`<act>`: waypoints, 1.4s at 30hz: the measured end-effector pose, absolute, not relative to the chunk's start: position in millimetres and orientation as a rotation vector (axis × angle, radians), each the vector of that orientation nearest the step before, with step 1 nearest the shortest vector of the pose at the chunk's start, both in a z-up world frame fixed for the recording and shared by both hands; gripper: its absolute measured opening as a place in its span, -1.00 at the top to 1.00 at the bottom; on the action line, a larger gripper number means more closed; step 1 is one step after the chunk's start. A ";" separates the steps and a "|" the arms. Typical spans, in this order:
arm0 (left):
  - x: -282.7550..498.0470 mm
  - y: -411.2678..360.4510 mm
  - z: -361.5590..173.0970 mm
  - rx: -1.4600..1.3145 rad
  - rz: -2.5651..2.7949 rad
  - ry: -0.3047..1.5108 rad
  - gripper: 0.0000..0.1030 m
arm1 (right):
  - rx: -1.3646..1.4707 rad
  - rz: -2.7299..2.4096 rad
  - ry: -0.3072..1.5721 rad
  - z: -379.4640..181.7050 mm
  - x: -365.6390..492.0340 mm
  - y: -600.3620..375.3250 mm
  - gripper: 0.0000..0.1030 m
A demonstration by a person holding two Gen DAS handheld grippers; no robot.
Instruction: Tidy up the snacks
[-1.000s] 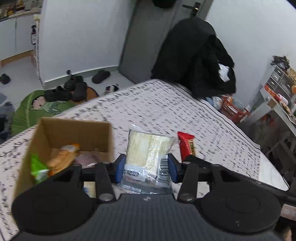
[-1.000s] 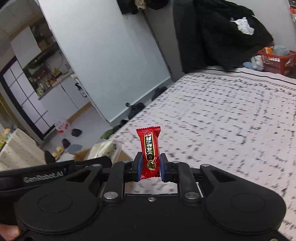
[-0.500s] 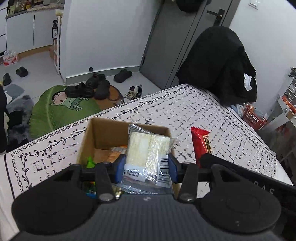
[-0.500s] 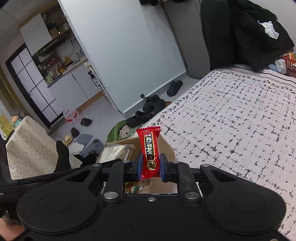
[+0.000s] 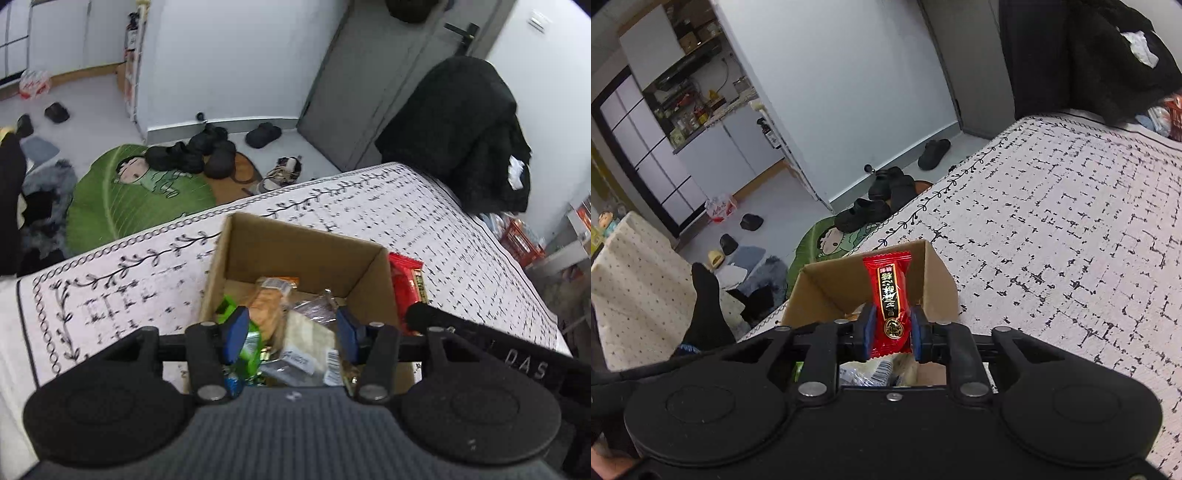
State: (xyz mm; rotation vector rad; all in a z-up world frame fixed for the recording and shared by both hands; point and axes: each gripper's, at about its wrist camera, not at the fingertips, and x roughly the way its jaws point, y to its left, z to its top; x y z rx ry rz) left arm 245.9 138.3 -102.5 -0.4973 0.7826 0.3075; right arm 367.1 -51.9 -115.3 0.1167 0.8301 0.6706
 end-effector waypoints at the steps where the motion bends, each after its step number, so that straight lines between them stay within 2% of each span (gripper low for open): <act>1: 244.1 140.3 -100.9 -0.503 0.311 0.779 -0.07 | 0.129 0.667 0.827 -114.0 367.2 -53.2 0.28; 3: 240.7 142.2 -96.7 -0.502 0.315 0.765 -0.28 | 0.151 0.643 0.808 -109.9 364.5 -58.6 -0.39; 4: 238.7 142.8 -94.9 -0.500 0.326 0.763 -0.51 | 0.150 0.622 0.796 -107.5 362.2 -61.4 -0.47; 5: 237.4 143.0 -93.7 -0.499 0.337 0.767 -0.64 | 0.142 0.611 0.788 -104.9 359.5 -64.4 -0.52; 7: 235.1 143.2 -91.2 -0.506 0.341 0.781 -0.65 | 0.134 0.606 0.796 -100.4 354.8 -71.5 -0.55; 12: 225.6 134.3 -77.0 -0.495 0.314 0.796 -0.67 | 0.118 0.561 0.784 -85.0 340.0 -92.4 -0.85; 19: 207.2 109.5 -53.8 -0.437 0.284 0.795 -0.78 | 0.112 0.520 0.759 -67.0 319.0 -125.4 -1.00; 28: 176.9 85.2 -25.4 -0.368 0.241 0.773 -0.99 | 0.117 0.514 0.722 -46.2 287.0 -149.3 -1.00; 42: 125.5 57.1 11.5 -0.272 0.179 0.743 -1.00 | 0.079 0.475 0.702 -23.6 236.4 -183.7 -1.00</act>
